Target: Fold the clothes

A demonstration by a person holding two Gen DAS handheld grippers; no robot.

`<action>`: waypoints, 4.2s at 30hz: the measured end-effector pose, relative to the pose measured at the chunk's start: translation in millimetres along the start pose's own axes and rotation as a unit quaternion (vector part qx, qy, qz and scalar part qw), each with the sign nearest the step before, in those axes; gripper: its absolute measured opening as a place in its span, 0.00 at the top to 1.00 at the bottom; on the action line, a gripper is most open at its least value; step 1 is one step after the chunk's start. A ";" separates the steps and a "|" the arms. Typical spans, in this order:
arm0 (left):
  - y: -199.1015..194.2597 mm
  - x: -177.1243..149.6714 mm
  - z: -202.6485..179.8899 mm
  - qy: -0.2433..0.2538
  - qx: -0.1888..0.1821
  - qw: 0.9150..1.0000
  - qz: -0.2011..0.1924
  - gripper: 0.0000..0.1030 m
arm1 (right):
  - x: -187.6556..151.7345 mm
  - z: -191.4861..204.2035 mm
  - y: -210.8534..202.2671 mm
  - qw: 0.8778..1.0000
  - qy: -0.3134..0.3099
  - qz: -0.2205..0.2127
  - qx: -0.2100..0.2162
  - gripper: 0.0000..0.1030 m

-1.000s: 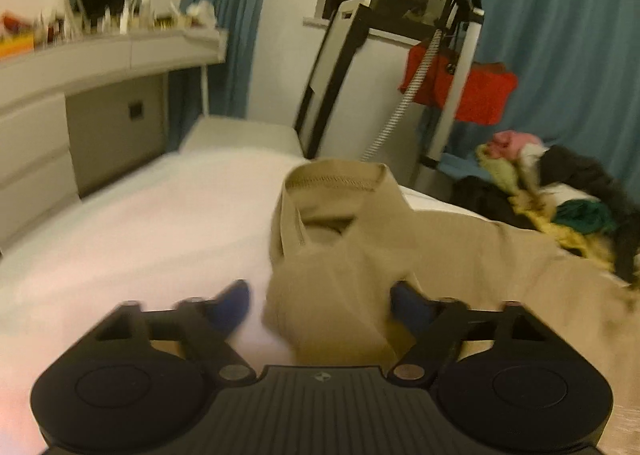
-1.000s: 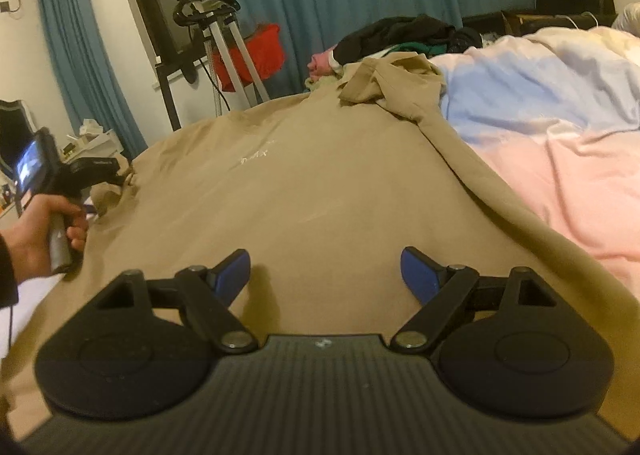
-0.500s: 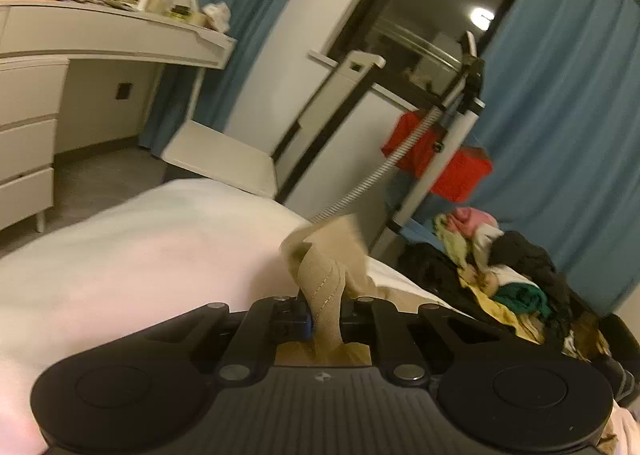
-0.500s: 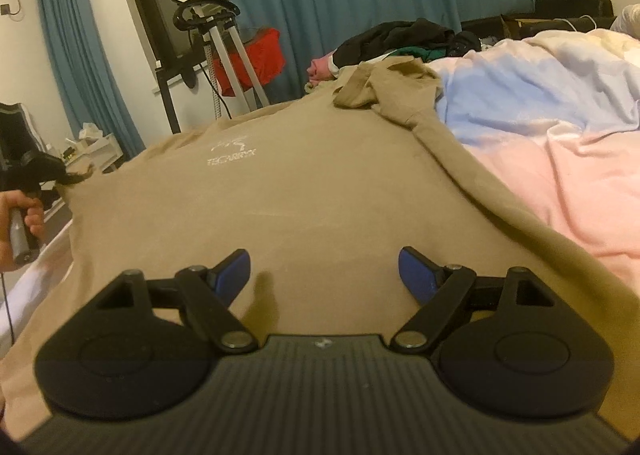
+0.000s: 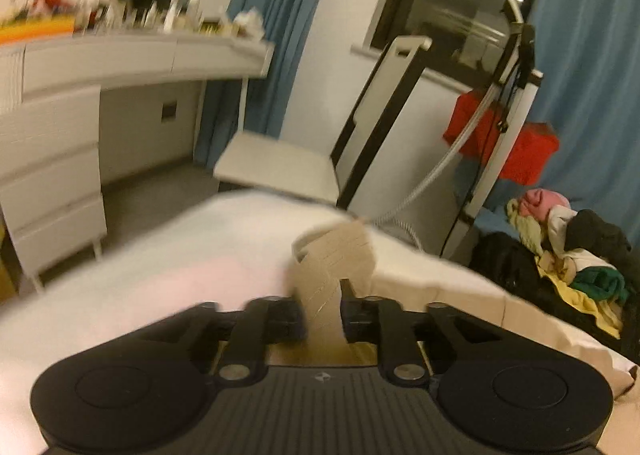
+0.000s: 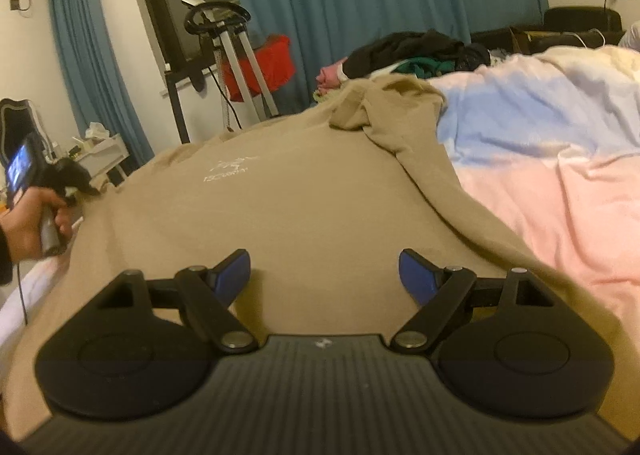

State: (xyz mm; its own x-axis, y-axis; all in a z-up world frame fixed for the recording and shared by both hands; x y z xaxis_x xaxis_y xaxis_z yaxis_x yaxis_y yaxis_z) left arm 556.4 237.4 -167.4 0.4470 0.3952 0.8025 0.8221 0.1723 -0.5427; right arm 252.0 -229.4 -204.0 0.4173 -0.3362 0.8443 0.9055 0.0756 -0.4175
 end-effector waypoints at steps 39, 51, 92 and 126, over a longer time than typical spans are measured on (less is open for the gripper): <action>-366.9 -240.7 -119.0 0.203 -0.152 0.967 0.031 0.15 | 41.1 -5.8 -110.3 0.997 -0.019 -0.079 -0.018 0.19; -335.6 -253.2 -113.2 0.201 -0.148 0.967 0.051 0.15 | 26.2 -14.9 -72.2 0.998 -0.017 -0.054 -0.032 0.19; -251.2 -264.8 -111.0 0.133 -0.119 0.976 0.128 0.14 | 111.9 -62.6 135.8 0.996 0.013 -0.020 -0.083 0.19; -245.2 -219.9 -78.7 0.050 -0.118 0.988 0.090 0.14 | 211.5 111.0 144.0 0.991 -0.102 -0.086 0.005 0.91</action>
State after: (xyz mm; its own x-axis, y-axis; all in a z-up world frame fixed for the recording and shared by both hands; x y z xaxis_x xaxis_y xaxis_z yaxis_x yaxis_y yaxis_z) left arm 284.2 37.2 -191.3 0.6164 0.3072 0.7250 0.7800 -0.1128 -0.6155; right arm 479.2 -185.4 -48.3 0.2635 -0.1487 0.9531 0.9647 0.0432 -0.2599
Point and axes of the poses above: each gripper's, at about its wrist camera, not at the fingertips, and y roughly the way its jaws point, z to its left, x to its top, the point moved 9 cm from there along y, roughly the way its jaws point, and after that the axes turned 1 degree about y, right-handed, at the moved point
